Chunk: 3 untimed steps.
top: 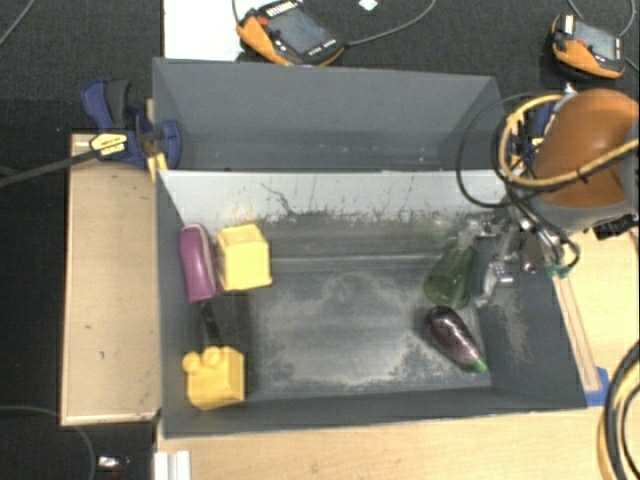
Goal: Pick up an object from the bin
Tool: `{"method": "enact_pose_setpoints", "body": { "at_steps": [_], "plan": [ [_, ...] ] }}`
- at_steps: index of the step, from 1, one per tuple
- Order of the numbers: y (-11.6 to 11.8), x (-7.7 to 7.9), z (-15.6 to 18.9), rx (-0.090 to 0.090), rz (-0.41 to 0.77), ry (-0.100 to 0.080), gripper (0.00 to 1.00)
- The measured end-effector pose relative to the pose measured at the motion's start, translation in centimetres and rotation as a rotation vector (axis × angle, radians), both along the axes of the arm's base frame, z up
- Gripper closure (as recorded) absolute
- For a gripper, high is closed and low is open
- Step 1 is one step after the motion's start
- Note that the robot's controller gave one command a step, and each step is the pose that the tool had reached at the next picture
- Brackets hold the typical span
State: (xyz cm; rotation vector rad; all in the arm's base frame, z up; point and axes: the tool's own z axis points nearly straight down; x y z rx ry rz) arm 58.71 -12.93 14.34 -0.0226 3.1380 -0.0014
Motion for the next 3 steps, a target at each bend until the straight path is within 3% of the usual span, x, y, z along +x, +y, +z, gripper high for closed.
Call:
{"method": "enact_pose_setpoints", "body": {
  "at_steps": [1, 2, 3],
  "plan": [
    [0.0, 0.0, 0.0, 0.0, 0.0, 0.0, 0.0],
    [1.8, 0.4, -7.3, 0.0, 0.335, -0.001, 0.0],
    [1.9, -1.1, -2.2, -0.003, 0.537, -0.007, 1.0]
  ]
}}
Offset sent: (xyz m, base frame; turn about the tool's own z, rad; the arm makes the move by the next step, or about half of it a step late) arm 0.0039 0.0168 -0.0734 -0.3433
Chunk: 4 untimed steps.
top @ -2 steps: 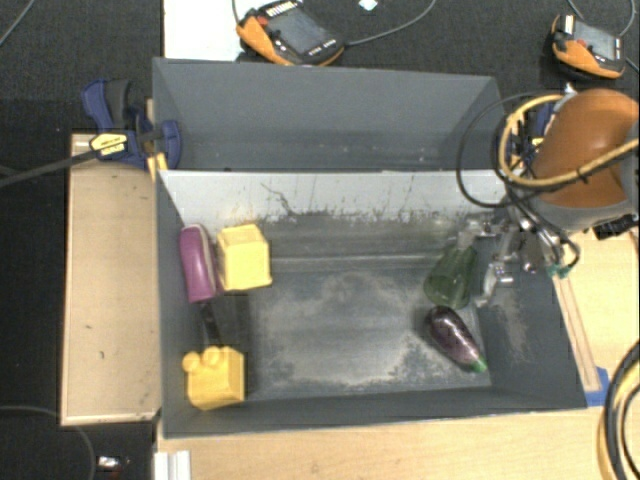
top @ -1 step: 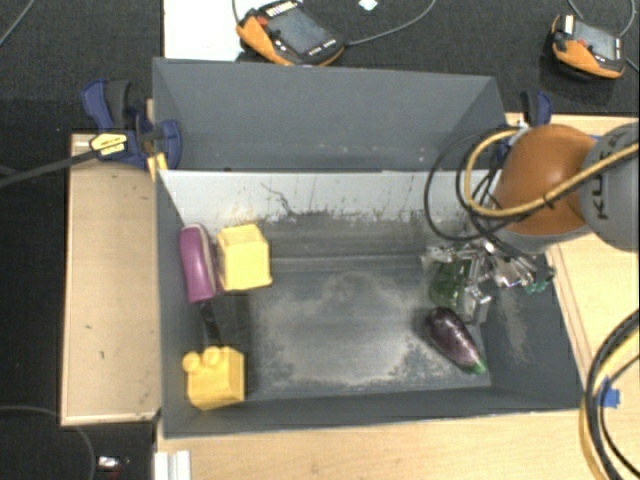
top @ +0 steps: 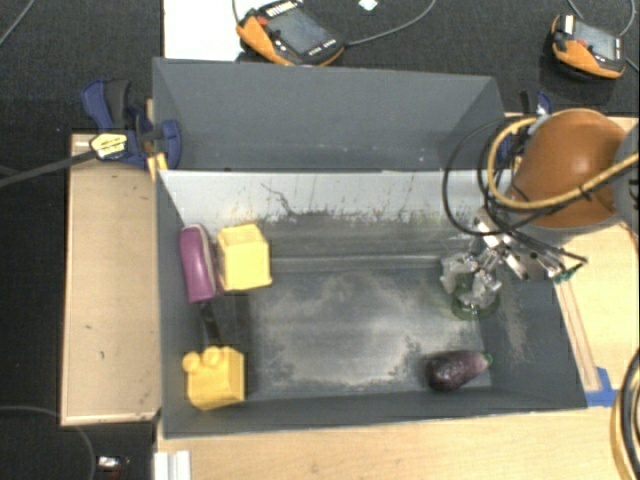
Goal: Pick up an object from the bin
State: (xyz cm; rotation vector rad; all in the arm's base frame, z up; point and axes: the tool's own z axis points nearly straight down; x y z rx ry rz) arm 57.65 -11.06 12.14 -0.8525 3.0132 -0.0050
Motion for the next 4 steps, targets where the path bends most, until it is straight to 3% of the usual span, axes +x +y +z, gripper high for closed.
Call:
{"method": "enact_pose_setpoints", "body": {
  "at_steps": [1, 2, 3, 4],
  "plan": [
    [0.0, 0.0, 0.0, 0.0, 0.0, 0.0, 1.0],
    [-0.3, -2.3, 1.3, 0.004, -0.097, -0.001, 1.0],
    [-0.3, 0.7, 1.4, 0.001, 0.027, -0.006, 1.0],
    [-1.2, -2.2, 1.3, 0.009, -0.054, -0.002, 1.0]
  ]
}}
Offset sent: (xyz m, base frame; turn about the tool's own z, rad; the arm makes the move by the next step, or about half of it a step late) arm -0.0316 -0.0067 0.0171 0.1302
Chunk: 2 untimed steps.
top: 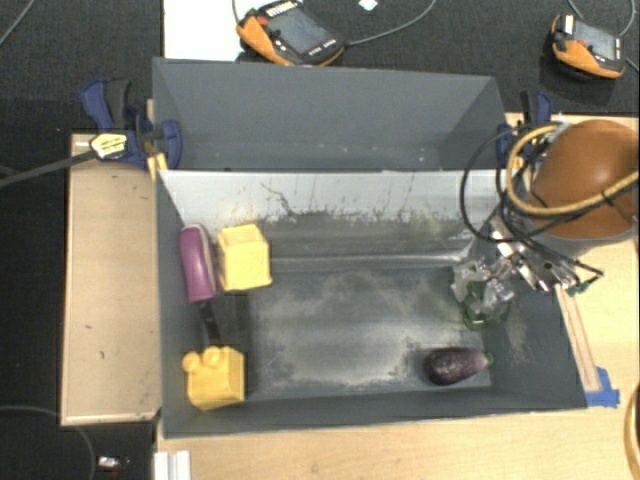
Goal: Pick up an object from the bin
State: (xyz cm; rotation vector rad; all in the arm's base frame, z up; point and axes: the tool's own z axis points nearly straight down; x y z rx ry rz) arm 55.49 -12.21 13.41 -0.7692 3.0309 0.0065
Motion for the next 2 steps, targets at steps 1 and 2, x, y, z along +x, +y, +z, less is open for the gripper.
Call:
{"method": "enact_pose_setpoints", "body": {
  "at_steps": [1, 2],
  "plan": [
    [1.5, 0.6, -4.5, -0.009, 0.494, -0.012, 1.0],
    [-0.7, 0.3, -0.9, -0.001, 0.148, -0.006, 1.0]
  ]
}}
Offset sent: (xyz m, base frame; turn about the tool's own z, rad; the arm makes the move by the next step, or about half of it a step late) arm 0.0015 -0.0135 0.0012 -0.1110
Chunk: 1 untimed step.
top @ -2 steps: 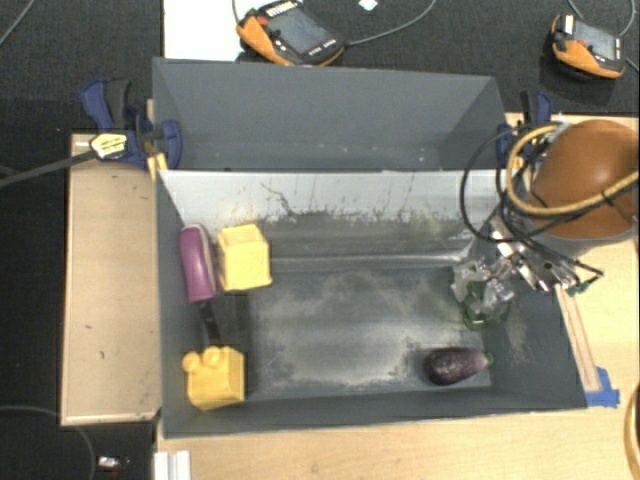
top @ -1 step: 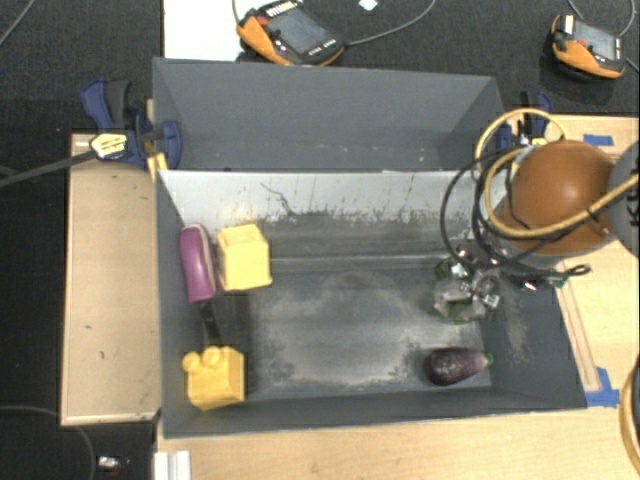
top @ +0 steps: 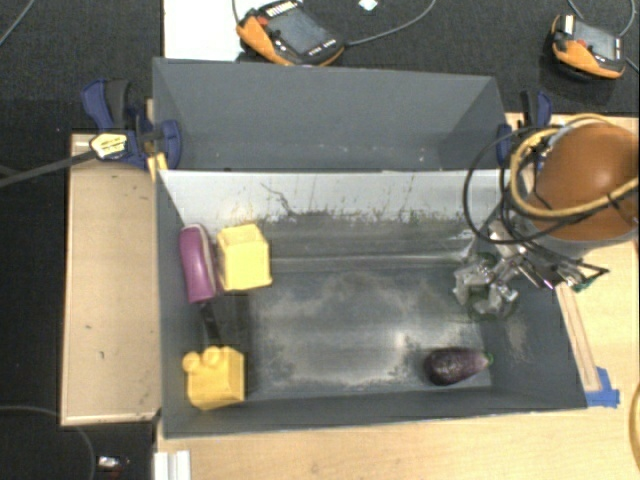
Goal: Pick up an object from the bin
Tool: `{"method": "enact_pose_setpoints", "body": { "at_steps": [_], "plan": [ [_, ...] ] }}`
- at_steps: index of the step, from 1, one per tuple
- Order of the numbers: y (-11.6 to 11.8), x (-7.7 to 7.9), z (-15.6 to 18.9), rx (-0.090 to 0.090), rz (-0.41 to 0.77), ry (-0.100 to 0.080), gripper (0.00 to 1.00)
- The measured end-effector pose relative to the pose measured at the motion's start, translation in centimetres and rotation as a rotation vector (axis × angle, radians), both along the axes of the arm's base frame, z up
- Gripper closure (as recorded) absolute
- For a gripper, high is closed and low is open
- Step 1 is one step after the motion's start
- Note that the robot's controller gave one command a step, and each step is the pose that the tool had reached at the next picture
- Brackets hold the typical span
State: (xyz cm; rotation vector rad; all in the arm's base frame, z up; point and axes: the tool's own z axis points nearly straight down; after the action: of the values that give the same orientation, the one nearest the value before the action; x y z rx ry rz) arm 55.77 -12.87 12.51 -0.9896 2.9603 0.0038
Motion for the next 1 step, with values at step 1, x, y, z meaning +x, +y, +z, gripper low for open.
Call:
{"method": "enact_pose_setpoints", "body": {
  "at_steps": [1],
  "plan": [
    [0.12, -0.15, -1.26, 0.002, 0.31, -0.008, 1.0]
  ]
}}
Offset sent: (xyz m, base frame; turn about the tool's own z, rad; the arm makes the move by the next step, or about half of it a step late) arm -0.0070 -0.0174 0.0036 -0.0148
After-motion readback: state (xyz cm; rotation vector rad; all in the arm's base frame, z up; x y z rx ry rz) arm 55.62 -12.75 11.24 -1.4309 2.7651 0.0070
